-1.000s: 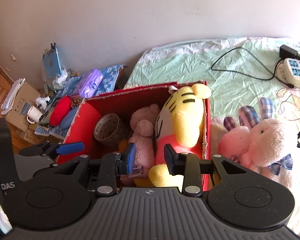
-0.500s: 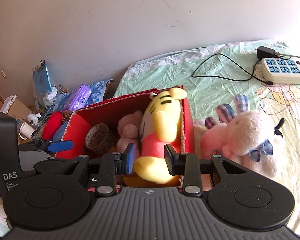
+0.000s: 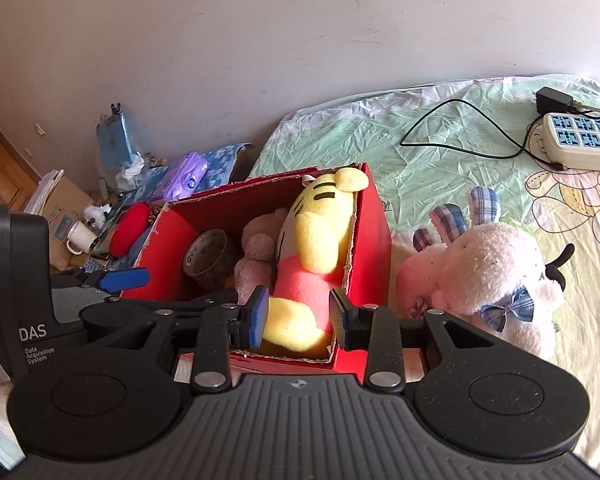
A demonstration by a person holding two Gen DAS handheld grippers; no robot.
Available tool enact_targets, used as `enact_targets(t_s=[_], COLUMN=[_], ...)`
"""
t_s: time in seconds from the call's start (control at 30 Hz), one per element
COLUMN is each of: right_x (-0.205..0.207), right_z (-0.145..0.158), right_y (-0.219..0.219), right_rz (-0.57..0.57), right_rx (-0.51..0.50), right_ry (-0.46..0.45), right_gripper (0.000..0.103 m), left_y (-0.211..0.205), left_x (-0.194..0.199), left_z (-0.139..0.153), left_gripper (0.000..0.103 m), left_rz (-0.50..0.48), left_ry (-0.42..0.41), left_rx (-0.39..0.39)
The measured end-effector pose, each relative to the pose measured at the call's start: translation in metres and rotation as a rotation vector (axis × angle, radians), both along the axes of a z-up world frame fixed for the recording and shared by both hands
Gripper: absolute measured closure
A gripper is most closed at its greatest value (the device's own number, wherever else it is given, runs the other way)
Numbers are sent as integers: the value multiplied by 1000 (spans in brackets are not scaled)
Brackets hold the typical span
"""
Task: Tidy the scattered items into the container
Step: 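Move the right gripper toward the green plush toy on the sheet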
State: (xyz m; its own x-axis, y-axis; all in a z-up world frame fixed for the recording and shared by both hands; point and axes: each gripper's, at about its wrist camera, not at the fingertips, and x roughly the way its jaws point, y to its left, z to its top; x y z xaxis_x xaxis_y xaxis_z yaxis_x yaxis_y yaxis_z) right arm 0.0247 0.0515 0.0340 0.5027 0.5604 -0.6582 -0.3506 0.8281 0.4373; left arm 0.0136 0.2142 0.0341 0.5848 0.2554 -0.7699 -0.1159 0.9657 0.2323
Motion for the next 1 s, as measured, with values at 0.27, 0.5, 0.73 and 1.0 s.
enact_targets(t_s=[0.27, 0.5, 0.73, 1.0], right_x=[8, 11, 19, 40], right_z=[-12, -23, -36, -38], right_y=[-42, -96, -139, -160], right_rz=[-16, -87, -145, -128], right_rx=[34, 37, 40, 37], right_ry=[16, 41, 65, 65], right_gripper=[65, 64, 64, 57], left_y=[-33, -72, -118, -175], left_x=[-16, -27, -32, -31], left_z=[10, 18, 17, -28], left_gripper=[4, 6, 5, 5], left_rz=[-11, -92, -220, -399], left_ry=[-64, -125, -154, -76], left_rx=[29, 6, -70, -153])
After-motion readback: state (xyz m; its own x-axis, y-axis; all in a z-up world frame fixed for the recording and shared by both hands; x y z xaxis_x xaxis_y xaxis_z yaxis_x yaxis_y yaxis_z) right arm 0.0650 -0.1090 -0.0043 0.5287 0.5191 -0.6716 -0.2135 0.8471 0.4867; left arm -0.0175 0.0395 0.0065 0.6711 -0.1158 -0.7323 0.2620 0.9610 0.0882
